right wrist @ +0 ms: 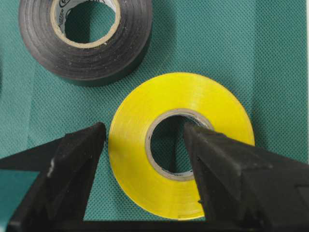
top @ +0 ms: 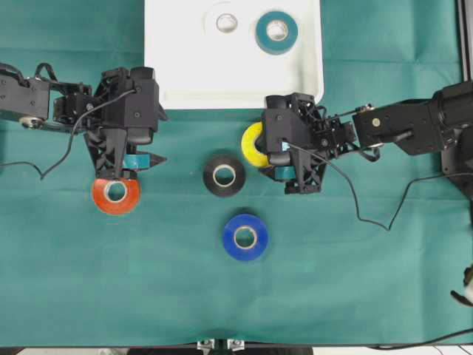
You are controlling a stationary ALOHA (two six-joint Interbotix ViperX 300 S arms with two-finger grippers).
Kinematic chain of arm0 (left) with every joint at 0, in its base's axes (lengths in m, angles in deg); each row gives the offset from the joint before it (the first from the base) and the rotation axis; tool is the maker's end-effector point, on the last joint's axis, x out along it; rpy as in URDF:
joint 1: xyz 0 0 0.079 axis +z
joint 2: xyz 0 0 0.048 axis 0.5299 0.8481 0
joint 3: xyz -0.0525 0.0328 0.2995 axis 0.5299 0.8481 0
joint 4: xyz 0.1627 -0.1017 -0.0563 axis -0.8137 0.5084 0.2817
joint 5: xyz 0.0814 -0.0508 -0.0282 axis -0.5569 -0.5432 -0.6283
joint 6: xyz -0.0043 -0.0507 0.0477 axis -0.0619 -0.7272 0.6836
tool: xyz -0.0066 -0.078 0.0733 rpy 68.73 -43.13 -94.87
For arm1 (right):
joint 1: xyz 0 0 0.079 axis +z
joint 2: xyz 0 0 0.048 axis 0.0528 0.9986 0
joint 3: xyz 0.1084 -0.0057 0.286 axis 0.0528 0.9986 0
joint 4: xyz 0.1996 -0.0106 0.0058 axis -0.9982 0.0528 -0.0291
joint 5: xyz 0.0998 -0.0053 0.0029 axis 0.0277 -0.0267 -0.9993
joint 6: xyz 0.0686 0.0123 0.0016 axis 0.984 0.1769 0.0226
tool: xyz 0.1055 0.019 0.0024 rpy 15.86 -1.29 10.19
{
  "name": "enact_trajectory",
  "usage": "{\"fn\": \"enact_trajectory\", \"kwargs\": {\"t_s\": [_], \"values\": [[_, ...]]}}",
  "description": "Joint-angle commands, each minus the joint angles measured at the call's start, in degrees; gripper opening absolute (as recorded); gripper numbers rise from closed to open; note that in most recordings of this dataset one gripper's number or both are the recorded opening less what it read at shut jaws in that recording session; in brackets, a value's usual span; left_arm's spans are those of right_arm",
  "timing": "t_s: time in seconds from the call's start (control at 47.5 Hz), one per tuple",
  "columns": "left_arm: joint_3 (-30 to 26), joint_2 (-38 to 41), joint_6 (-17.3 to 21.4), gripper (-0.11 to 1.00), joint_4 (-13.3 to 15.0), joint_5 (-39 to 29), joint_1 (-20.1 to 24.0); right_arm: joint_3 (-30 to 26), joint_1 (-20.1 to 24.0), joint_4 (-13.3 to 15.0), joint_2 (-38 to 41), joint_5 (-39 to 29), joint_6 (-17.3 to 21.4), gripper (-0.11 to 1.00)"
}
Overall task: Put the tape alternately from left to right into the white case.
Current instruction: 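Lower the right gripper into the yellow tape roll's hole and grip, then lift the yellow roll with the right gripper and carry it into the tray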
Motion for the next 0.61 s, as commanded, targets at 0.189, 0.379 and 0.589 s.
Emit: {"fn": "enact_trajectory", "kwargs": {"t_s": [0.189, 0.379, 0.589], "values": [[0.5, -1.0, -0.1, 0.76, 0.1, 0.4, -0.2, -1.1, -0.4, 0.1, -0.4, -0.6, 0.1, 0.75], [0.7, -1.0, -0.1, 0.76, 0.1, 0.4, -0.2, -1.6, -0.4, 0.1, -0.5, -0.9, 0.1, 0.36], [0.7, -1.1, -0.1, 0.76, 0.1, 0.4, -0.2, -2.1, -0.4, 0.1, -0.5, -0.9, 0.1, 0.28]]}}
